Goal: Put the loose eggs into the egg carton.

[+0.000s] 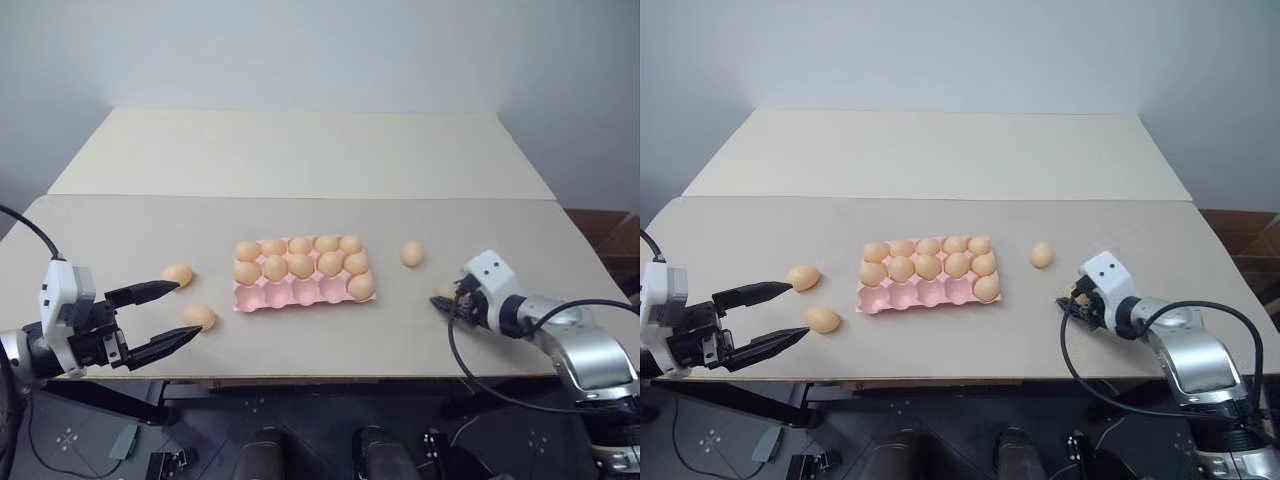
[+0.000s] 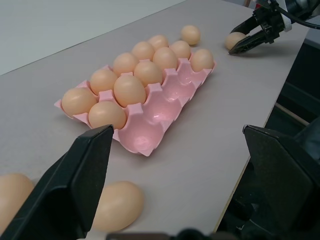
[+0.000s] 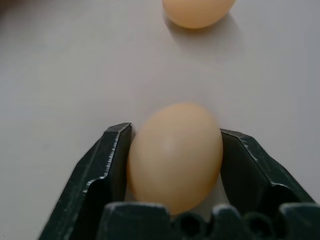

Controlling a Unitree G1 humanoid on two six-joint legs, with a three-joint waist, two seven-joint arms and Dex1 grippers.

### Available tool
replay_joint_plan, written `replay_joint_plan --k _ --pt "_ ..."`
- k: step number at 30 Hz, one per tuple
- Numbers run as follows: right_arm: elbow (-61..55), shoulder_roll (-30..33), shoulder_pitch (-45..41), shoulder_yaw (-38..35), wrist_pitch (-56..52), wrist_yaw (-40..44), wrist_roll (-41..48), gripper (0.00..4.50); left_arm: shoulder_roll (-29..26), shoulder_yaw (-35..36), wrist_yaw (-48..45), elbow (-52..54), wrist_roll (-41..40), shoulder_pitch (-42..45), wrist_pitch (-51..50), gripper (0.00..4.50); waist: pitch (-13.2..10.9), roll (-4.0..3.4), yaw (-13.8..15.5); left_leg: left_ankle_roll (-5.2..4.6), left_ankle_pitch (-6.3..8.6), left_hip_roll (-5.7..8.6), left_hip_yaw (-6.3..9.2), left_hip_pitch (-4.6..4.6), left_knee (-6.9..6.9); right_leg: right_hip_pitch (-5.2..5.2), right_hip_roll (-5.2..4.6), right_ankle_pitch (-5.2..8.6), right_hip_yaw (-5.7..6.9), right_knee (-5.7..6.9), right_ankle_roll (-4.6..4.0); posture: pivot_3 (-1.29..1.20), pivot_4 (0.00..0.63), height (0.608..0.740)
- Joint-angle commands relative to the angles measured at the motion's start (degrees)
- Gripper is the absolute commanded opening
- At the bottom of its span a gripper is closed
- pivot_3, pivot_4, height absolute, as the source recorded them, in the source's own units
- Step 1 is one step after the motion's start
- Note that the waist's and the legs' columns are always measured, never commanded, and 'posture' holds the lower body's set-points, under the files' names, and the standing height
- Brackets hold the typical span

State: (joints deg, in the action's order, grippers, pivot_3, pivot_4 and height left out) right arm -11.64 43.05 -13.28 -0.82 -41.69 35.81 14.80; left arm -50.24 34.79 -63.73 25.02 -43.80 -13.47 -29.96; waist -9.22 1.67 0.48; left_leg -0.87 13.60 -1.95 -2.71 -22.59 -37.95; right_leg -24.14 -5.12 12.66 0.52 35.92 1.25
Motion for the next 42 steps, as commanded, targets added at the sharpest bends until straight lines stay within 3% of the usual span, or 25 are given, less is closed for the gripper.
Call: replay_joint_plan --k 1,6,11,15,18,22,23,29,33,42 --pt "-9.95 -1.88 -3.3 -1.39 -2.2 -1.58 2.2 2.29 -0.79 1.25 -0.38 1.5 0.02 0.14 1.18 4.5 0.0 0.0 -0.23 0.0 0.0 -0.01 0.0 0.0 0.0 -0.01 0.01 0.0 0.0 0.0 0.0 0.0 0.15 0.74" --pt "-16.79 -9.82 -11.19 6.34 -7.48 -3.99 3.43 2.29 -1.12 0.85 -0.52 1.14 0.23 0.66 1.0 4.5 0.02 0.03 -1.22 0.0 0.0 -0.15 0.04 0.11 0.0 0.0 0.15 0.03 -0.01 0.08 0.05 0.0 0.15 0.74" --pt "-14.33 -17.08 -17.52 16.88 -8.81 -5.51 0.11 2.29 -1.24 0.09 -0.86 1.0 0.4 1.49 0.78 4.5 0.03 0.04 -1.1 0.01 0.0 -0.47 0.04 0.07 0.0 -0.05 0.45 -0.09 0.0 0.07 -0.23 0.0 0.15 0.74" --pt "-11.46 -18.15 -18.89 21.9 -8.12 -5.69 -3.0 2.29 -1.17 0.56 -0.83 1.27 0.38 1.28 0.57 4.5 0.03 0.05 -0.95 0.01 0.0 -0.49 0.03 0.01 0.0 -0.08 0.46 -0.08 0.05 0.04 -0.29 0.0 0.15 0.74" --pt "-9.95 -18.91 -19.49 22.59 -7.72 -6.93 -4.85 3.0 -0.96 0.88 -0.79 1.63 0.33 0.81 0.53 4.5 0.03 0.05 -1.11 0.02 0.0 -0.5 0.0 0.0 0.0 -0.09 0.46 -0.1 0.04 0.01 -0.31 0.0 0.15 0.74" --pt "-14.14 -20.0 -19.82 17.14 -10.9 -7.38 -2.5 4.35 -0.85 1.03 -0.52 1.91 0.18 0.5 0.42 4.5 0.03 0.05 -1.18 0.02 0.0 -0.67 -0.02 0.0 0.0 -0.13 0.65 -0.14 0.03 0.02 -0.39 0.0 0.15 0.74" --pt "-16.1 -19.38 -19.61 15.32 -12.03 -7.14 -1.74 4.47 -0.84 1.08 -0.52 1.95 0.19 0.36 0.45 4.5 0.03 0.04 -1.18 0.02 0.0 -0.72 -0.02 0.0 0.0 -0.14 0.7 -0.14 0.04 0.03 -0.42 0.0 0.15 0.74" --pt "-24.95 -12.74 -14.71 1.55 -16.36 -3.97 4.26 4.47 -0.97 1.53 -0.57 1.78 -0.01 0.17 0.39 4.5 0.03 0.04 -0.81 0.03 0.01 -0.79 -0.01 0.02 0.01 -0.14 0.73 -0.1 0.11 0.05 -0.51 0.0 0.15 0.74" --pt "-23.3 -7.35 -5.02 -8.0 -8.82 2.41 7.4 4.47 -1.34 1.66 -1.14 0.79 -0.25 0.54 0.2 4.5 0.04 0.07 -0.48 0.08 0.04 -0.77 -0.05 0.03 0.01 -0.1 0.71 -0.08 0.1 -0.05 -0.51 0.0 0.15 0.74" --pt "-12.87 -1.45 7.03 -11.64 12.53 14.63 6.94 4.47 -2.31 0.05 -4.03 -4.79 0.7 4.34 1.63 4.5 0.04 0.07 -1.08 0.08 0.04 -0.86 -0.13 0.23 0.01 -0.03 0.83 0.22 -0.01 0.06 -0.42 0.0 0.15 0.74"
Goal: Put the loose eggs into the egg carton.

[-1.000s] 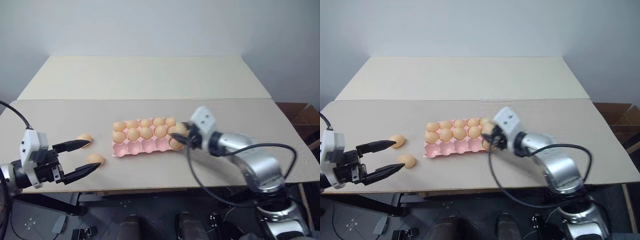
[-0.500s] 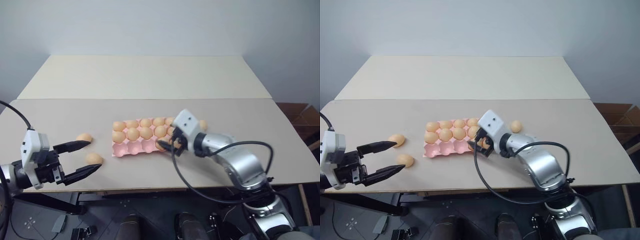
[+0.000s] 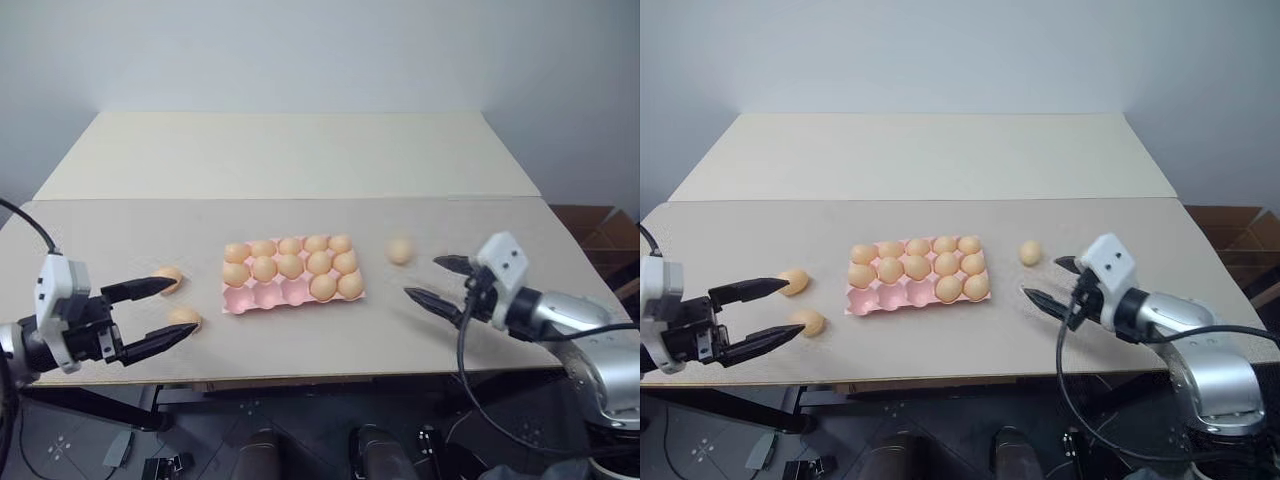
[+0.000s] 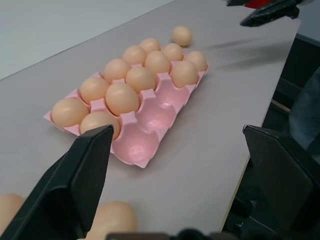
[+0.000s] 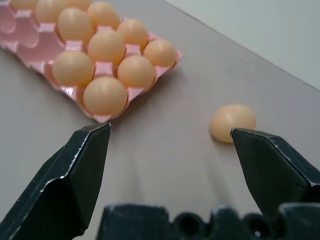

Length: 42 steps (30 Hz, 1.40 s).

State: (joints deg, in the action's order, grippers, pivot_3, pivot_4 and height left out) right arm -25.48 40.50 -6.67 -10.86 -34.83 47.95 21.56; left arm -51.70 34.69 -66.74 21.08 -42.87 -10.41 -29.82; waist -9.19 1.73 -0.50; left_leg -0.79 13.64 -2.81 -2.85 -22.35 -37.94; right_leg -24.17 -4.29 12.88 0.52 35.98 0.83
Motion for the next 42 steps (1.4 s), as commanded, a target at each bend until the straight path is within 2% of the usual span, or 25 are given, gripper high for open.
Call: replay_joint_plan --k 1,11,16,22,28,32,35,36,42 --pt "1.36 1.2 0.53 -1.48 6.09 2.57 0.38 4.47 -0.81 -0.02 -1.03 -1.14 -0.15 1.71 1.47 4.5 0.0 0.0 -0.19 0.0 0.0 0.0 0.0 0.0 0.0 0.0 0.0 -0.01 -0.01 0.01 0.0 0.0 0.15 0.74" --pt "5.55 0.89 -2.09 0.97 7.28 -0.89 -1.92 4.47 -0.38 -0.37 -1.18 -1.2 0.01 2.2 1.74 4.5 0.0 0.01 -0.13 0.0 0.0 0.02 -0.14 -0.03 0.0 -0.03 -0.05 -0.09 -0.13 -0.04 0.09 0.0 0.15 0.74" --pt "13.76 -3.31 -12.63 7.57 1.5 -10.49 -8.36 4.47 -0.5 -1.05 -0.99 -1.32 -0.06 2.71 1.95 4.5 0.0 0.02 -0.66 0.01 0.0 -0.03 -0.29 0.07 0.0 -0.07 0.0 -0.05 -0.27 -0.01 -0.09 0.0 0.15 0.74" --pt "26.71 -9.76 -23.4 13.62 1.32 -15.35 -13.26 4.47 -0.59 -1.43 -1.09 -1.42 0.25 2.98 2.11 4.5 -0.01 0.01 -0.35 0.0 0.0 -0.01 -0.34 0.0 0.05 -0.17 0.06 -0.4 -0.37 0.02 -0.21 0.0 0.15 0.74" --pt "38.93 -14.29 -29.15 15.82 4.23 -19.12 -17.21 4.47 -0.5 -0.92 -1.09 -0.99 0.36 2.38 2.08 4.5 -0.01 0.0 -0.24 0.0 0.02 0.05 -0.35 -0.12 0.09 -0.18 -0.04 -0.39 -0.34 -0.11 -0.13 0.0 0.15 0.74" --pt "44.44 -17.41 -32.11 14.96 6.2 -22.96 -18.77 3.57 -0.66 -0.45 -0.8 -0.51 0.43 2.14 1.91 4.5 -0.01 0.01 -0.52 0.0 0.01 0.06 -0.42 -0.07 0.09 -0.18 -0.04 -0.45 -0.39 -0.11 -0.08 0.0 0.15 0.74" --pt "40.36 -17.72 -31.36 14.32 5.85 -22.56 -18.18 2.54 -0.76 0.33 -0.72 0.15 0.19 1.58 1.7 4.5 -0.01 0.0 -0.52 0.0 0.02 0.01 -0.41 -0.06 0.1 -0.21 0.0 -0.44 -0.4 -0.04 -0.1 0.0 0.15 0.74" --pt "38.22 -17.66 -30.92 14.13 5.17 -22.19 -17.73 2.35 -0.77 0.53 -0.71 0.37 0.13 1.34 1.67 4.5 -0.02 -0.01 -0.52 0.0 0.02 0.0 -0.41 -0.06 0.1 -0.21 0.01 -0.43 -0.39 -0.03 -0.1 0.0 0.15 0.74" --pt "19.31 -18.73 -28.29 15.57 -1.98 -21.45 -15.33 2.23 -0.73 1.41 -0.66 1.01 0.02 0.33 1.7 4.5 -0.02 -0.02 -0.49 0.0 0.02 -0.01 -0.41 -0.06 0.1 -0.21 0.0 -0.43 -0.39 -0.04 -0.09 0.0 0.15 0.74"
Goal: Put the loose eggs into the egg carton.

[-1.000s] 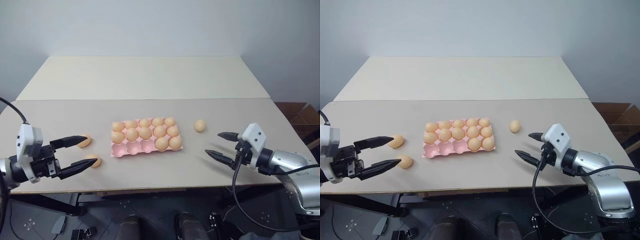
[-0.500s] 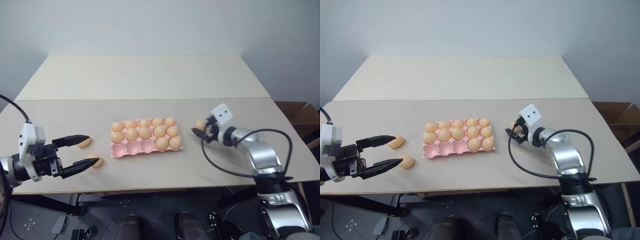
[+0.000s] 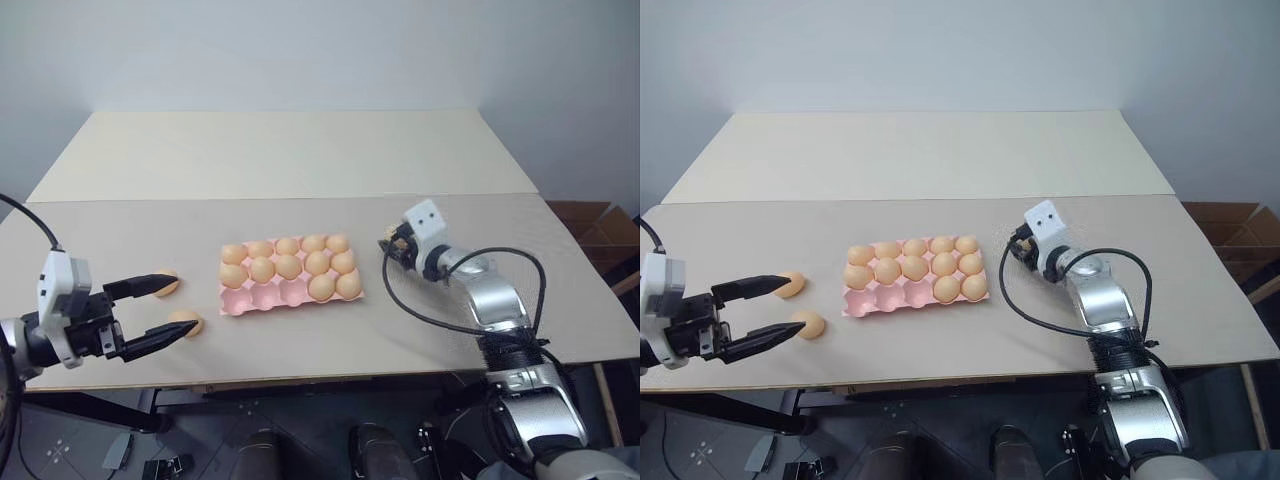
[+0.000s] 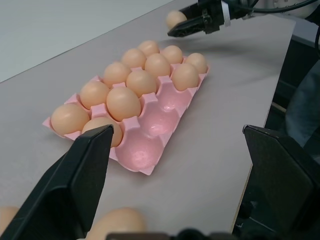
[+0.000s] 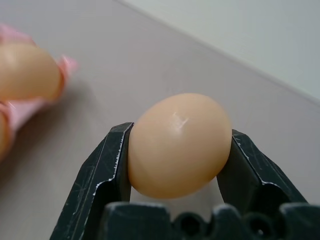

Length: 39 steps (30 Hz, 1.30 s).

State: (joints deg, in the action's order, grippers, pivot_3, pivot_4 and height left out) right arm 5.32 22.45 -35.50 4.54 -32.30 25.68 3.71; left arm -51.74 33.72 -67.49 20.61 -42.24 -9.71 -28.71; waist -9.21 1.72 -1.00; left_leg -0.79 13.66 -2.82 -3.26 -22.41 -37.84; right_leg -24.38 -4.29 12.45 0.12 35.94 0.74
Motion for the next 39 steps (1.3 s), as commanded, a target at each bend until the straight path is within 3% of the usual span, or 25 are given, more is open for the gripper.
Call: replay_joint_plan --k 1,6,12,17,19,25,29,35,39 --pt "-15.68 -1.15 0.99 1.39 -6.87 1.81 3.59 2.23 -0.71 2.51 0.09 1.52 -0.67 -0.43 0.5 4.5 0.0 0.0 -0.05 0.0 0.0 -0.01 0.0 0.0 0.0 -0.01 0.0 0.0 0.0 0.01 0.0 0.0 0.15 0.74" --pt "-27.95 -3.95 3.07 9.78 -13.5 4.24 6.07 2.23 -0.73 2.75 0.11 1.57 -0.9 -0.58 0.18 4.5 0.0 0.0 -0.15 0.0 0.0 -0.08 0.0 0.08 0.0 -0.01 0.07 0.03 0.0 0.09 -0.04 0.0 0.15 0.74" --pt "-26.95 -10.03 3.84 19.4 -15.66 1.34 3.93 2.23 -0.5 3.13 0.55 2.23 -1.29 -1.29 -0.24 4.5 0.01 0.02 0.06 0.02 -0.01 -0.03 0.0 0.09 0.0 0.0 0.0 0.04 0.02 0.08 -0.08 0.0 0.15 0.74" --pt "-26.14 -10.65 3.14 21.8 -15.18 0.43 1.92 3.87 -0.48 3.81 1.04 2.95 -1.76 -2.19 -0.39 4.5 0.02 0.03 0.16 0.03 -0.01 0.02 -0.02 0.03 0.0 -0.01 -0.07 0.04 0.02 0.01 -0.08 0.0 0.15 0.74" --pt "-27.62 -10.84 2.82 20.53 -15.82 0.57 2.27 4.48 -0.53 4.25 1.11 3.09 -1.91 -2.58 -0.44 4.5 0.02 0.04 0.15 0.03 0.0 0.02 -0.02 0.03 0.0 -0.01 -0.06 0.03 0.02 0.01 -0.07 0.0 0.15 0.74" --pt "-35.46 -9.39 1.99 12.18 -17.76 2.38 6.43 4.48 -0.38 5.41 1.85 2.75 -1.74 -3.07 -0.55 4.5 0.02 0.04 0.14 0.03 0.0 -0.03 -0.02 0.02 0.0 -0.08 0.0 0.04 0.04 0.06 -0.08 0.0 0.15 0.74" --pt "-41.28 -2.83 4.2 2.8 -18.34 8.04 13.2 4.48 -0.83 7.81 0.92 0.79 -0.8 -4.85 -0.26 4.5 0.02 0.04 0.35 0.05 0.01 -0.02 -0.02 0.03 0.0 -0.02 -0.04 0.05 0.05 0.0 -0.06 0.0 0.15 0.74" --pt "-38.98 9.17 13.84 -9.03 -7.75 21.37 20.59 4.48 -0.54 10.91 -0.57 -0.69 0.16 -8.88 0.4 4.5 0.03 0.1 0.32 0.15 0.09 -0.01 -0.04 0.0 0.0 0.03 -0.07 0.28 0.09 -0.16 -0.17 0.0 0.15 0.74" --pt "-33.75 13.83 21.49 -11.66 3.05 29.04 20.78 4.48 0.44 11.22 -0.42 -0.61 0.04 -10.46 0.31 4.5 0.03 0.11 0.24 0.13 0.1 -0.04 -0.03 0.08 0.04 0.07 -0.03 0.43 0.09 -0.14 0.06 0.0 0.15 0.74"
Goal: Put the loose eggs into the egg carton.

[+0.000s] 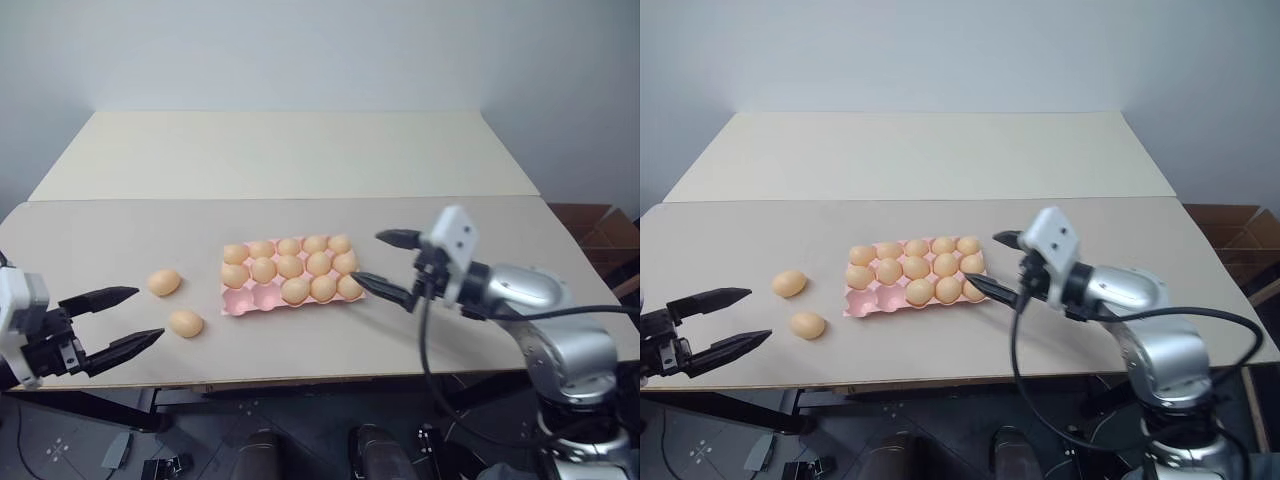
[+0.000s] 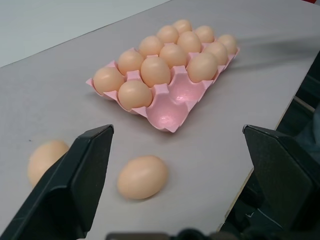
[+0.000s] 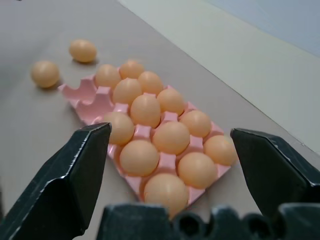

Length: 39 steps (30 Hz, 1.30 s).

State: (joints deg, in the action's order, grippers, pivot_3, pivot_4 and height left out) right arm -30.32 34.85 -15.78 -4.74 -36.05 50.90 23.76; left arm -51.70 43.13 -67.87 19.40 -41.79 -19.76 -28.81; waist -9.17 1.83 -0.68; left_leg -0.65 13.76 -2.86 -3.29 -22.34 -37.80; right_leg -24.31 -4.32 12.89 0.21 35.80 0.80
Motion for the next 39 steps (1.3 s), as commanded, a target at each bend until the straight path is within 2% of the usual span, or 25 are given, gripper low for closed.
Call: replay_joint_plan --k 1,3,6,13,19,26,29,33,34,39 --pt "2.73 1.8 2.18 -2.52 7.73 4.03 0.82 4.48 0.73 1.46 0.42 0.97 -0.27 -0.6 0.46 4.5 -0.01 0.01 -0.22 0.0 0.0 0.0 -0.01 0.01 0.0 0.0 0.0 0.02 -0.01 0.01 0.0 0.0 0.15 0.74" --pt "3.8 2.14 2.33 -2.7 8.78 3.79 1.12 4.48 1.36 0.9 1.82 1.84 0.41 -0.88 0.46 4.5 -0.02 0.02 -0.43 0.0 -0.01 -0.02 -0.06 0.05 -0.01 -0.03 0.01 0.01 -0.08 0.06 -0.06 0.0 0.15 0.74" --pt "4.71 2.42 2.33 -3.34 9.15 3.66 2.19 4.48 1.63 0.69 8.58 5.26 0.49 -2.02 -5.36 4.5 -0.03 0.04 -0.22 0.0 -0.01 -0.03 -0.07 0.15 -0.01 0.0 0.02 0.01 -0.14 0.1 -0.08 0.0 0.15 0.74" --pt "5.48 3.24 3.78 -3.07 9.9 3.3 2.76 4.48 7.06 -5.16 22.68 14.41 2.41 -2.87 -11.1 4.5 -0.02 0.1 0.15 0.0 0.0 0.04 -0.13 0.05 -0.01 -0.01 -0.04 -0.14 -0.34 0.02 0.06 0.0 0.15 0.74" --pt "5.39 3.39 3.76 -2.67 9.99 2.7 2.98 4.48 6.61 -12.95 29.12 11.29 9.64 -0.1 -11.68 4.5 -0.02 0.11 0.17 0.0 0.0 0.06 -0.14 0.1 -0.01 -0.01 0.01 -0.06 -0.35 0.04 -0.06 0.0 0.15 0.74" --pt "4.47 3.21 3.75 -2.2 9.76 1.44 3.12 4.48 8.63 -21.28 32.46 5.45 12.63 8.08 -11.6 4.5 -0.02 0.11 0.33 0.0 -0.01 0.06 -0.15 0.1 -0.01 0.0 0.01 -0.15 -0.36 0.06 -0.02 0.0 0.15 0.74" --pt "3.59 3.21 3.86 -2.23 9.46 0.51 3.33 4.5 8.42 -23.27 31.45 3.23 13.09 10.93 -11.29 3.94 -0.01 0.13 0.42 0.0 -0.01 0.08 -0.15 0.07 -0.01 -0.01 0.01 -0.34 -0.35 0.05 0.06 0.0 0.15 0.74" --pt "2.75 3.08 3.77 -2.34 9.11 -0.63 3.53 4.5 7.6 -24.46 30.1 1.64 13.52 12.22 -10.96 2.64 -0.01 0.13 0.26 0.0 0.0 0.08 -0.16 0.05 -0.01 -0.03 0.01 -0.41 -0.36 0.02 0.03 0.0 0.15 0.74" --pt "2.63 3.08 3.76 -2.36 9.09 -0.86 3.58 4.5 7.47 -24.58 29.68 1.43 13.56 12.3 -10.74 2.44 -0.01 0.13 0.24 0.0 0.0 0.07 -0.16 0.05 -0.01 -0.04 0.01 -0.41 -0.35 0.02 0.03 0.0 0.15 0.74" --pt "2.36 2.71 3.46 -2.41 8.83 -2.86 3.53 4.5 6.59 -22.56 29.49 3.07 14.0 11.71 -10.25 2.3 -0.01 0.13 0.23 0.0 0.0 0.06 -0.16 0.06 -0.01 -0.03 0.01 -0.4 -0.35 0.04 0.03 0.0 0.15 0.74"
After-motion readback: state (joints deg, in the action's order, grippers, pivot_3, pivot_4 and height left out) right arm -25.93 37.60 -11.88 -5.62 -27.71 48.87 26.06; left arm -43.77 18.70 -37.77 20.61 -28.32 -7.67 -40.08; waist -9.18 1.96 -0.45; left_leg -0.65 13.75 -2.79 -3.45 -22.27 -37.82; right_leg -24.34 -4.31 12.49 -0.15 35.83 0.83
